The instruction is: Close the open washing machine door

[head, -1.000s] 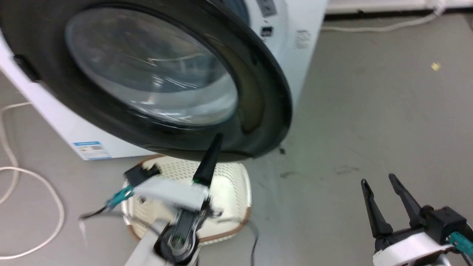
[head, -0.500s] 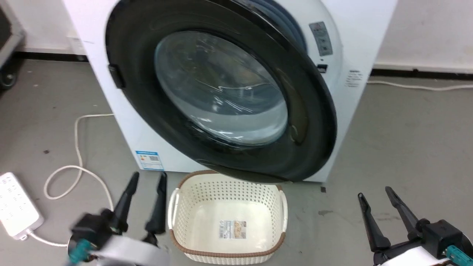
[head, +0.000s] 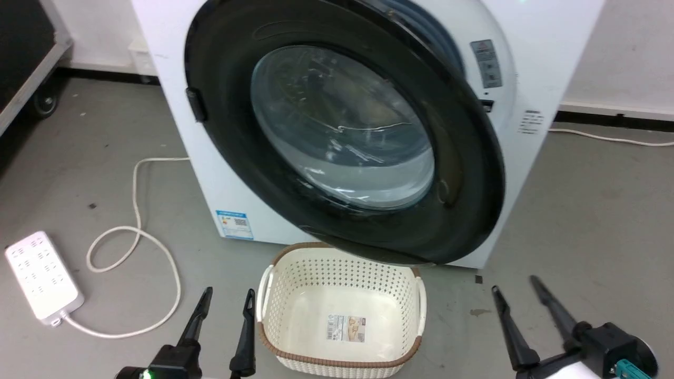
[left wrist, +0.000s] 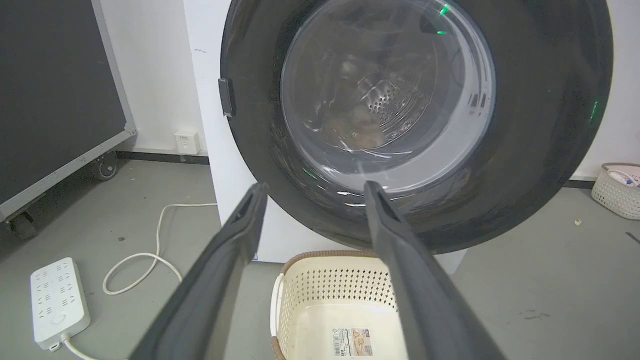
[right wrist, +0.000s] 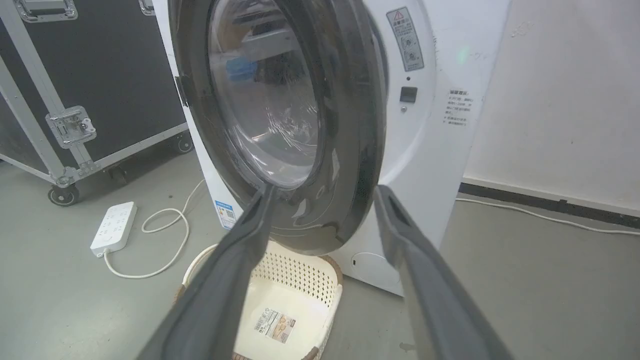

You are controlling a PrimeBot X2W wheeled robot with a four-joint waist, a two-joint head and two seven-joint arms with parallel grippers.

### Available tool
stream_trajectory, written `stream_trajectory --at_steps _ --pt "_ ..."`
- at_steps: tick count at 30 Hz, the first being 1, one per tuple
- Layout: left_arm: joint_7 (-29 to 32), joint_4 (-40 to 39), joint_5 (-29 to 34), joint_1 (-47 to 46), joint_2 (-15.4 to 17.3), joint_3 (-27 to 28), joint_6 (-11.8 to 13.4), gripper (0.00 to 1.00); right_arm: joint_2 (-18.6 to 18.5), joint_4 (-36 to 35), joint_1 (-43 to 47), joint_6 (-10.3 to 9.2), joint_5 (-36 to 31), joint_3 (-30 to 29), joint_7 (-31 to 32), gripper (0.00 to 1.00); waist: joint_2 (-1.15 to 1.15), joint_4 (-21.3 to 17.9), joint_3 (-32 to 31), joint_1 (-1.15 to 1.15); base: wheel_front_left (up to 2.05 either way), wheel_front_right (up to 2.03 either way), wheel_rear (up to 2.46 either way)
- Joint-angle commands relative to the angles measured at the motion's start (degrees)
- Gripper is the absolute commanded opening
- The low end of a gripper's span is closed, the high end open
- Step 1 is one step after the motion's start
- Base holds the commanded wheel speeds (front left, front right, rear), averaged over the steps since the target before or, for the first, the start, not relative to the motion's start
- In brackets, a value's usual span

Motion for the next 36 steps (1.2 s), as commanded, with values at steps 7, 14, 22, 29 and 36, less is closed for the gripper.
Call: stream_trajectory --at_steps 7,14,22,29,36 --pt "-0.2 -0.8 1.4 -2.0 -1.8 1.5 -0.3 1.00 -5.0 -3.0 -3.1 0.05 3.4 5.8 -0.1 0.00 0.00 3.9 5.2 0.01 0.00 0.00 0.00" --pt "-0.2 -2.0 2.7 -4.9 -3.0 1.0 0.4 1.00 -14.3 -3.3 -14.1 0.05 8.3 13.6 2.5 0.00 0.00 7.7 11.4 0.01 0.00 0.00 0.00" --pt "-0.2 -2.1 2.7 -7.7 -3.6 -1.2 1.5 1.00 -22.5 3.4 -27.0 0.05 13.8 13.8 6.1 0.00 0.00 10.6 15.7 0.01 0.00 0.00 0.00" --pt "-0.2 -2.5 2.3 -9.6 -3.7 -3.7 2.9 1.00 -25.2 10.4 -33.2 0.05 15.3 9.8 8.3 0.00 0.00 12.7 18.2 0.01 0.00 0.00 0.00" --pt "-0.2 -3.1 1.7 -11.2 -3.7 -5.8 4.7 1.00 -25.9 18.3 -41.8 0.05 15.3 5.7 11.3 0.00 0.00 14.0 20.8 0.01 0.00 0.00 0.00"
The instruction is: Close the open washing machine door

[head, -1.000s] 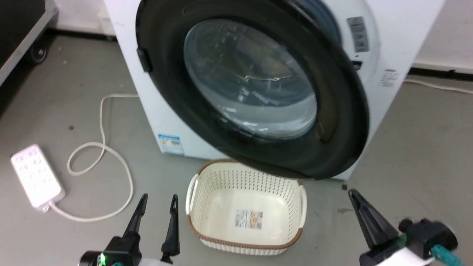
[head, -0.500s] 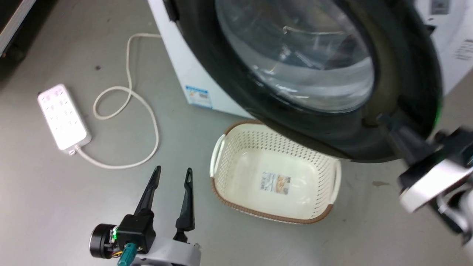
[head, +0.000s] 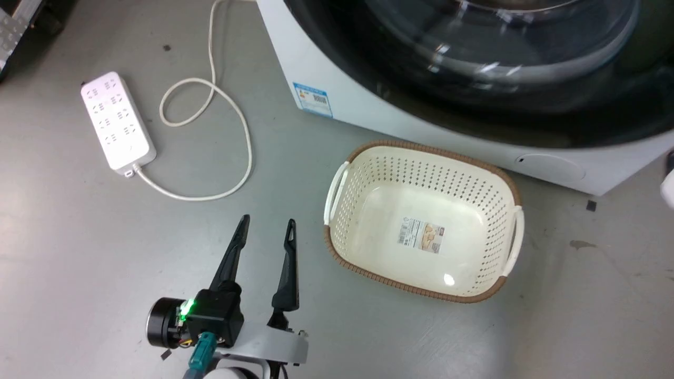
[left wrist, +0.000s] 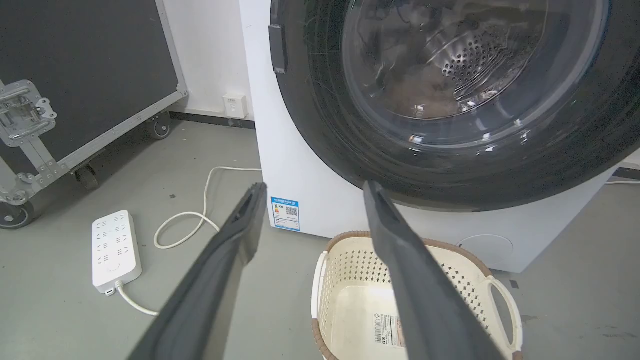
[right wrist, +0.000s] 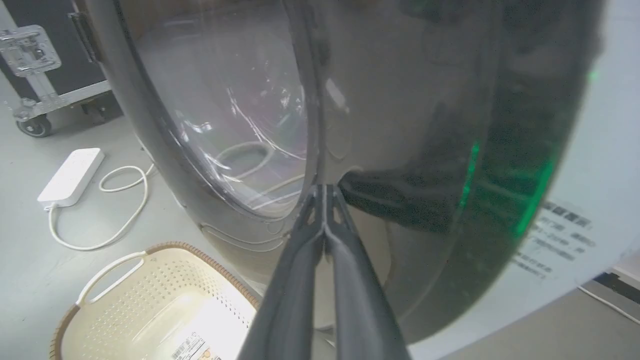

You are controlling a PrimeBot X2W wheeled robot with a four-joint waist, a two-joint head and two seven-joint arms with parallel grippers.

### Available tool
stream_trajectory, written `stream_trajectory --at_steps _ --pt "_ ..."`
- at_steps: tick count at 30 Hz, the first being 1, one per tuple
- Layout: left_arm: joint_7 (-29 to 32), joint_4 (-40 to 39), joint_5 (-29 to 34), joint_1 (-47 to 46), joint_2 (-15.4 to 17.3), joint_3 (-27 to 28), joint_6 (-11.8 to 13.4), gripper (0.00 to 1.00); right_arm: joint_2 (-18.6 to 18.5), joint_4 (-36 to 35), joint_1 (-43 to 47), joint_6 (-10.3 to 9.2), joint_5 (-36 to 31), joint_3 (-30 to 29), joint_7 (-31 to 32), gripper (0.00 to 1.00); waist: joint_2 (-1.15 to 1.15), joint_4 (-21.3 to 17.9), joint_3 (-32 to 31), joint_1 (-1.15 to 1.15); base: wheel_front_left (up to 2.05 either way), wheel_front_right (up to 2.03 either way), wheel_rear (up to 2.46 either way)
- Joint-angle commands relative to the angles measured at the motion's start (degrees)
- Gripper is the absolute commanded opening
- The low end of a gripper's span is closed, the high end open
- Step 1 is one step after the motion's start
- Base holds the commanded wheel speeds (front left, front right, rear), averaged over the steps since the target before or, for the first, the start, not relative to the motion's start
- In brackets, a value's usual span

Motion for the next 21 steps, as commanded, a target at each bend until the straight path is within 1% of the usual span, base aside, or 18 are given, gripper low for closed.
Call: stream_trajectory --at_steps 1,7,9,14,15,16,19,21 --pt "-0.2 -0.2 -0.4 -1.1 0.0 -0.4 0.5 1.00 -0.4 1.9 -2.7 -0.11 0.3 -1.2 0.6 0.00 0.00 0.6 0.8 -0.01 0.00 0.00 0.00" --pt "-0.2 -0.6 -0.5 -2.1 0.0 -1.3 1.6 1.00 -0.4 7.2 -8.5 -0.11 -1.8 -2.0 2.0 0.00 0.00 1.0 1.7 -0.01 0.00 0.00 0.00" --pt "-0.2 -0.4 -0.6 -2.4 0.0 -1.7 2.0 1.00 0.5 9.7 -10.7 -0.11 -2.9 -2.0 1.5 0.00 0.00 0.8 1.2 -0.01 0.00 0.00 0.00" --pt "-0.2 0.5 -0.6 -2.1 0.0 -1.5 1.7 1.00 2.3 12.0 -10.1 -0.11 -4.0 0.1 -0.3 0.00 0.00 -0.5 -1.3 -0.01 0.00 0.00 0.00" --pt "-0.2 0.7 -0.6 -2.0 0.0 -1.4 1.5 1.00 2.8 12.2 -9.7 -0.11 -4.0 0.8 -0.9 0.35 0.00 -0.9 -2.1 -0.01 0.00 0.00 0.00" --pt "-0.2 0.9 -0.5 -1.9 0.0 -1.1 1.3 1.00 3.3 12.3 -9.3 -0.11 -3.8 1.2 -1.7 1.00 0.00 -1.2 -3.0 -0.01 0.00 0.00 0.00" --pt "-0.2 1.8 -0.5 -1.4 0.0 0.1 0.4 1.00 5.3 12.5 -7.3 -0.11 -2.7 1.6 -3.9 1.00 0.00 -2.6 -6.2 -0.01 0.00 0.00 0.00" --pt "-0.2 2.5 -0.6 -0.8 0.0 1.0 -0.5 1.00 6.1 11.8 -4.9 -0.11 -4.2 2.5 -6.2 1.00 0.00 -3.6 -8.6 -0.01 0.00 0.00 0.00"
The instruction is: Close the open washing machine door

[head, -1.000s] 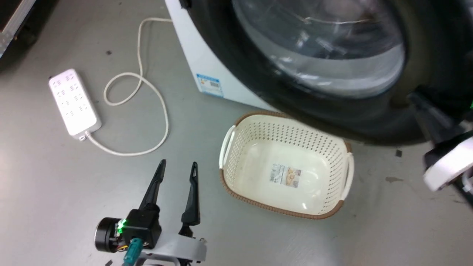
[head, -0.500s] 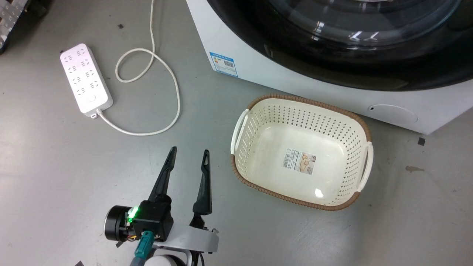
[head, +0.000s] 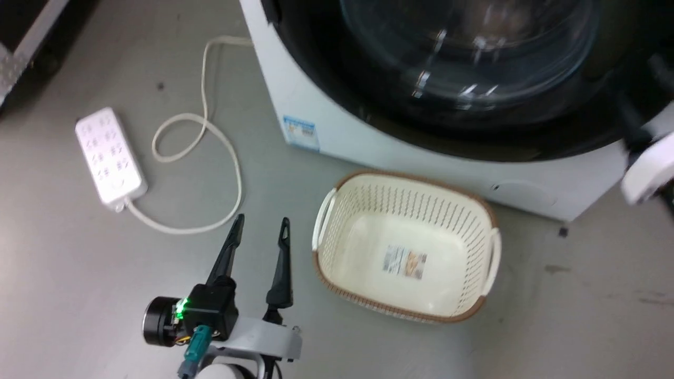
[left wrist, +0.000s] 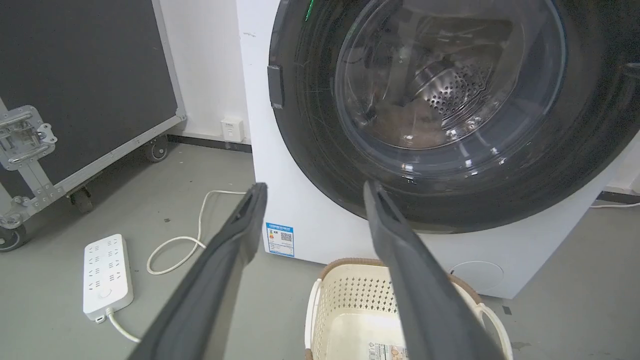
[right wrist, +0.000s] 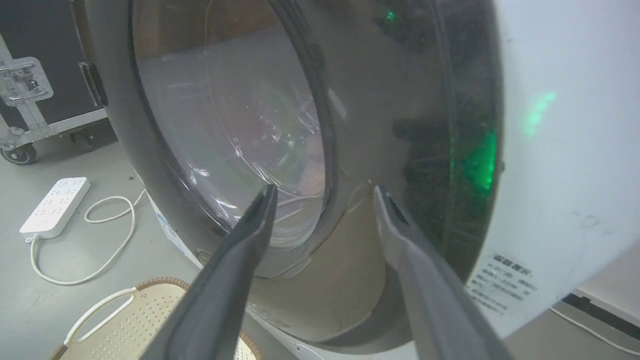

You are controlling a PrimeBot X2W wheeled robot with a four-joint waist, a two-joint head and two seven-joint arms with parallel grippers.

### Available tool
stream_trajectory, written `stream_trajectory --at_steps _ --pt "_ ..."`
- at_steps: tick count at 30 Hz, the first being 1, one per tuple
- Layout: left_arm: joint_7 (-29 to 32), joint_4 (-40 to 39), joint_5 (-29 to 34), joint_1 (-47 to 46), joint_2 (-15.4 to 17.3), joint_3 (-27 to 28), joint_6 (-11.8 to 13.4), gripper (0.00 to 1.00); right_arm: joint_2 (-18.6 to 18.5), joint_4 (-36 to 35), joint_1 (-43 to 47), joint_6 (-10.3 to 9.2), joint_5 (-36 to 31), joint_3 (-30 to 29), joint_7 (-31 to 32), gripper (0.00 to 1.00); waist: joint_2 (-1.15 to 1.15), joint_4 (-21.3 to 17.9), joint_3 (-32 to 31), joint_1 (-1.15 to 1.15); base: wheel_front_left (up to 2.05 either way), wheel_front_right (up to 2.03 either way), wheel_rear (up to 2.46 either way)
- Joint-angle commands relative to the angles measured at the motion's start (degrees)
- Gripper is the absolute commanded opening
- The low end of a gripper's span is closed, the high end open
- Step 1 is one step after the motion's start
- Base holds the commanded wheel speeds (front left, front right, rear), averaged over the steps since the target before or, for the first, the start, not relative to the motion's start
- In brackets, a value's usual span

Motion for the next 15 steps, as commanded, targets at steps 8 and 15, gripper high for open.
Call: stream_trajectory --at_steps 8,15 --pt "-0.2 2.3 -0.4 3.9 0.5 4.7 -3.4 1.00 7.9 -7.7 18.0 -0.12 -5.5 -6.0 -5.7 1.00 0.00 -6.9 -11.6 0.00 0.00 0.00 0.00" --pt "-0.2 2.8 -0.2 6.6 0.7 6.8 -4.8 1.00 15.6 -17.9 30.9 -0.12 -13.2 -13.5 -6.2 1.00 0.00 -9.8 -14.8 0.00 0.00 0.00 0.00"
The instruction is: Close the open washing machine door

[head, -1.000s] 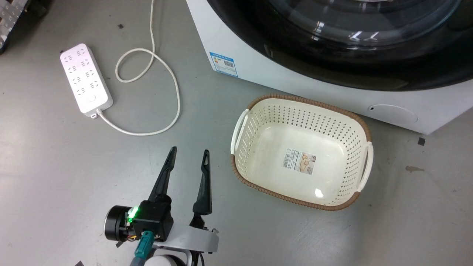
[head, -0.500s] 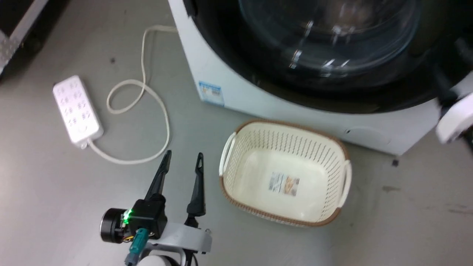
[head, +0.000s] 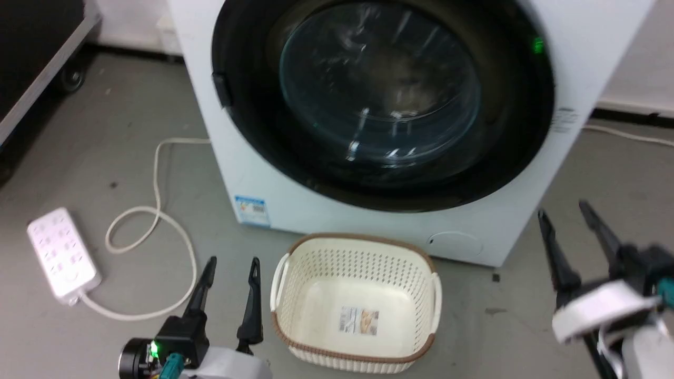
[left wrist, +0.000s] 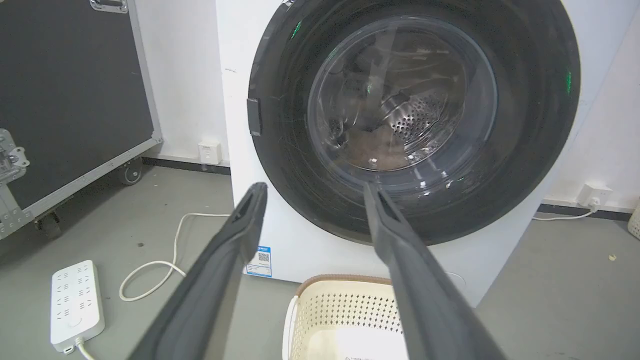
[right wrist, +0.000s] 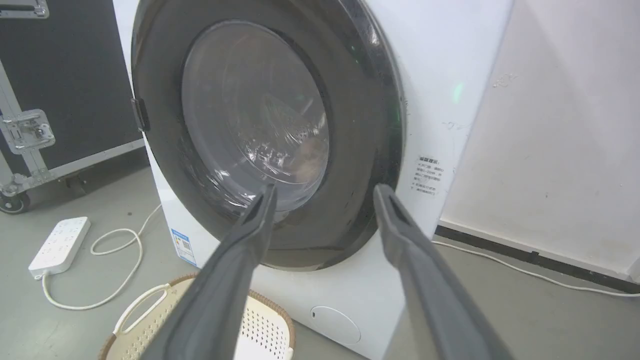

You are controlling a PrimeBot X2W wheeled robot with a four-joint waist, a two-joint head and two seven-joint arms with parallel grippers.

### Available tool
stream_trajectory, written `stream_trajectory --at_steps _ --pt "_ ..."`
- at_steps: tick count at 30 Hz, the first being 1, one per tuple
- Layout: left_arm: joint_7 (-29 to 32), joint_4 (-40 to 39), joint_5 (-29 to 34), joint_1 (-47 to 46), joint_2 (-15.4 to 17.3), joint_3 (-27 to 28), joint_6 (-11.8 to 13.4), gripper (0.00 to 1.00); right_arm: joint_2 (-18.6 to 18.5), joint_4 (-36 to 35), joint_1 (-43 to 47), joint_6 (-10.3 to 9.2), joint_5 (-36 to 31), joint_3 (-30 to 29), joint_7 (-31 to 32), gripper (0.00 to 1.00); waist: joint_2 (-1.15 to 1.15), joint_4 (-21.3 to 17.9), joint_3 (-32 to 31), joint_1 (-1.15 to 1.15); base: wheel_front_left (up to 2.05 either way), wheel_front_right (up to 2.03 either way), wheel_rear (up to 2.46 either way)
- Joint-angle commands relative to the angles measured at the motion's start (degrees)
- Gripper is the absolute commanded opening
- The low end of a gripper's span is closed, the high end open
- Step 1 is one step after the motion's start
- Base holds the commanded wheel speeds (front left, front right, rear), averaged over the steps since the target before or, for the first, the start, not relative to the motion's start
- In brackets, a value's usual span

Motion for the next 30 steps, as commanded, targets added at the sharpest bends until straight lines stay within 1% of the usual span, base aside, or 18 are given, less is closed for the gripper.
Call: stream_trajectory --at_steps 1,4,7,13,20,21,30 --pt "-0.2 0.7 0.2 1.6 0.4 0.6 -0.9 1.00 4.7 -5.5 6.5 -0.04 -3.8 -4.6 -0.4 1.00 0.00 -2.4 -2.6 0.01 0.00 0.00 0.00" --pt "-0.2 1.2 -0.2 2.3 0.3 1.1 -1.5 1.00 8.4 -10.2 11.7 -0.04 -6.6 -8.4 -0.4 1.00 0.00 -3.1 -2.9 0.01 0.00 0.00 0.00" --pt "-0.2 2.0 -0.8 3.2 0.2 1.5 -1.8 1.00 10.1 -13.0 15.2 -0.04 -7.8 -9.8 -0.4 1.00 0.00 -3.8 -2.9 0.01 0.00 0.00 0.00" --pt "-0.2 4.7 -1.1 3.6 0.2 1.6 -3.2 1.00 10.8 -14.8 18.6 -0.04 -9.3 -9.0 -0.4 1.00 0.00 -4.8 -2.9 0.01 0.00 0.00 0.00" --pt "-0.2 4.8 -0.8 3.0 0.1 1.6 -3.8 1.00 10.9 -14.8 19.0 -0.04 -8.0 -8.4 -0.4 1.00 0.00 -4.7 -3.0 0.01 0.00 0.00 0.00" --pt "0.0 4.9 -0.9 3.1 0.0 1.5 -3.7 0.00 10.6 -14.5 18.1 0.00 -8.3 -8.5 -0.2 0.00 0.00 -4.7 -3.0 0.02 0.00 0.00 0.00" --pt "0.7 4.6 -0.6 3.0 -0.1 1.8 -3.6 0.00 10.6 -14.6 17.9 0.01 -8.3 -8.3 0.5 0.00 0.00 -4.7 -3.0 0.02 0.00 0.00 0.00"
